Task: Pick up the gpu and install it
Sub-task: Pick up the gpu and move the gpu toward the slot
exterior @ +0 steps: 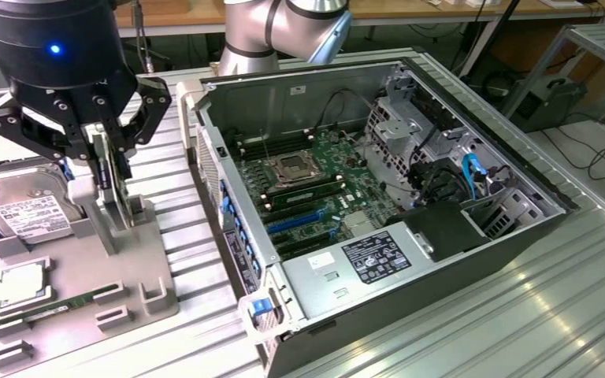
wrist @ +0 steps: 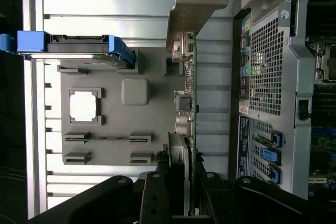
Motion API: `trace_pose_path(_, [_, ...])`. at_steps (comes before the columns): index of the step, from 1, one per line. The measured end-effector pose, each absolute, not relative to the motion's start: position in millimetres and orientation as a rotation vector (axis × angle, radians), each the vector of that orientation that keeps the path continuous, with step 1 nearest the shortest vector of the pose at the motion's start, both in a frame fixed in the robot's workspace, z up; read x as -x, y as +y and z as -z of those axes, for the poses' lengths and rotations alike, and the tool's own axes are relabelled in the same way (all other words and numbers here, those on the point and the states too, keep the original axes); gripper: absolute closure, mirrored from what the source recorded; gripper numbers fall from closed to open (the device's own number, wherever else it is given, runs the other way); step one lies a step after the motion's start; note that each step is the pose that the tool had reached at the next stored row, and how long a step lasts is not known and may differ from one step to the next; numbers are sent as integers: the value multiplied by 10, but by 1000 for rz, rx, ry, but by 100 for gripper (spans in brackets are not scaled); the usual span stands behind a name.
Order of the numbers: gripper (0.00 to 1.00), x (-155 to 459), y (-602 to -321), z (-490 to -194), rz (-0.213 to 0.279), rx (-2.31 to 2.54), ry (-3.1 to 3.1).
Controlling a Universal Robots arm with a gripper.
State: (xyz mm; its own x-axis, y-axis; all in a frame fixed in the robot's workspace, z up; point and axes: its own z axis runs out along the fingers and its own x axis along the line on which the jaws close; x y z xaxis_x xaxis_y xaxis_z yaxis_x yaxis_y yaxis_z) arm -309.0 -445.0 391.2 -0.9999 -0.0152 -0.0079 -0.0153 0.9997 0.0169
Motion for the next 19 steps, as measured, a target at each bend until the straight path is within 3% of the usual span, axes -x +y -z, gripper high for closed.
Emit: trace_pose_path(19, [73, 3089, -4451, -4149, -25, 26, 3134])
